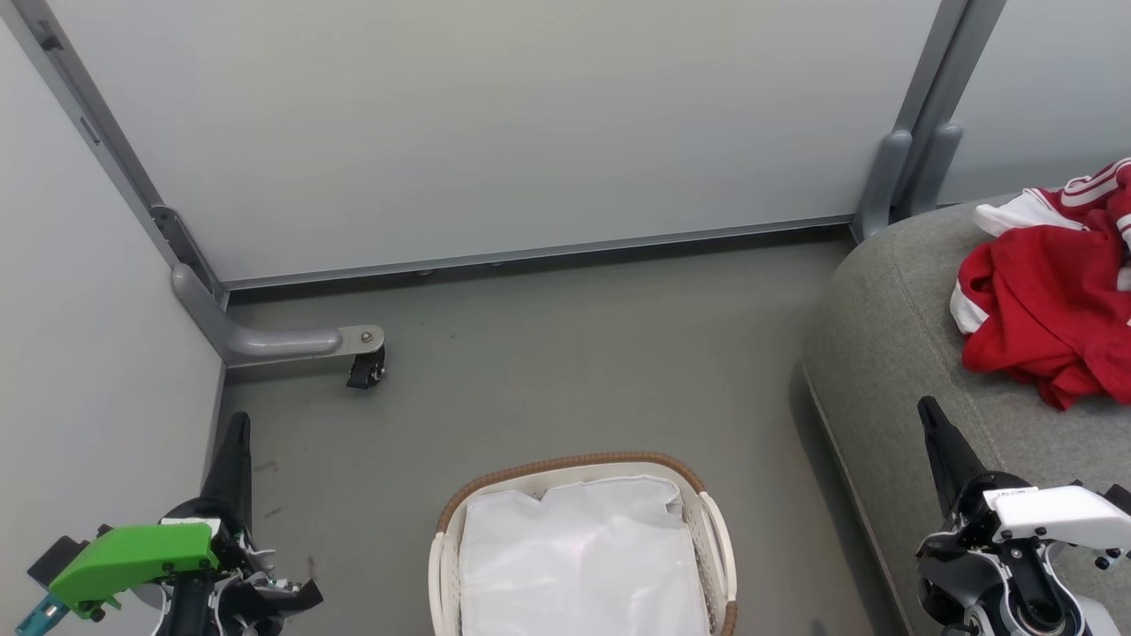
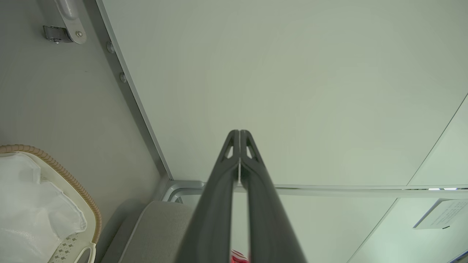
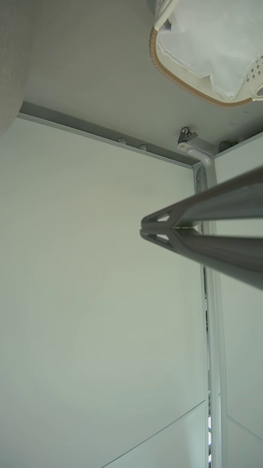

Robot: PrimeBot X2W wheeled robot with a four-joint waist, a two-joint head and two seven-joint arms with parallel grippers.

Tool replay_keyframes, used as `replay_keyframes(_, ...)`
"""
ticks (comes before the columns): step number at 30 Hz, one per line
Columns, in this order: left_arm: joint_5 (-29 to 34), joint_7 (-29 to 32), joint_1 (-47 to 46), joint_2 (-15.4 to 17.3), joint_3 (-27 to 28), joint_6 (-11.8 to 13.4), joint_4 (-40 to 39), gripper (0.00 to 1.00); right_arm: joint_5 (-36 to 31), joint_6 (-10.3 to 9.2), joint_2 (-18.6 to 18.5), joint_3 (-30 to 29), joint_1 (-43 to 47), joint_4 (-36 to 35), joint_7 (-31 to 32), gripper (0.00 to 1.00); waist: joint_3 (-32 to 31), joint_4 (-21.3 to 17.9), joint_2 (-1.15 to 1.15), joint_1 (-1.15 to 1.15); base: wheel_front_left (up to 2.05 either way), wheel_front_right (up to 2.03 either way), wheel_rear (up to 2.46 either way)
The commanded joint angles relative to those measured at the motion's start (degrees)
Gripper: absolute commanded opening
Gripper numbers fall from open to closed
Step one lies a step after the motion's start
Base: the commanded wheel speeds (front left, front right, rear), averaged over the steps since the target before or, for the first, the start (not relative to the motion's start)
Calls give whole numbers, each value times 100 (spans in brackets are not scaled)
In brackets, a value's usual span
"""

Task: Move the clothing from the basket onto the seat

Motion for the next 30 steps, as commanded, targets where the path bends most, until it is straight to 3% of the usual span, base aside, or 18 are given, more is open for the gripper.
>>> replay_keyframes(1, -19, 23, -62, 35, 16, -23, -13, 0, 19, 0, -34, -13, -52, -27, 19, 0, 0, 0, 0, 0, 0, 0, 0)
replay_keyframes(30, -20, 23, -61, 35, 14, -23, -14, 0, 20, 0, -34, -12, -51, -26, 18, 0, 0, 0, 0, 0, 0, 0, 0)
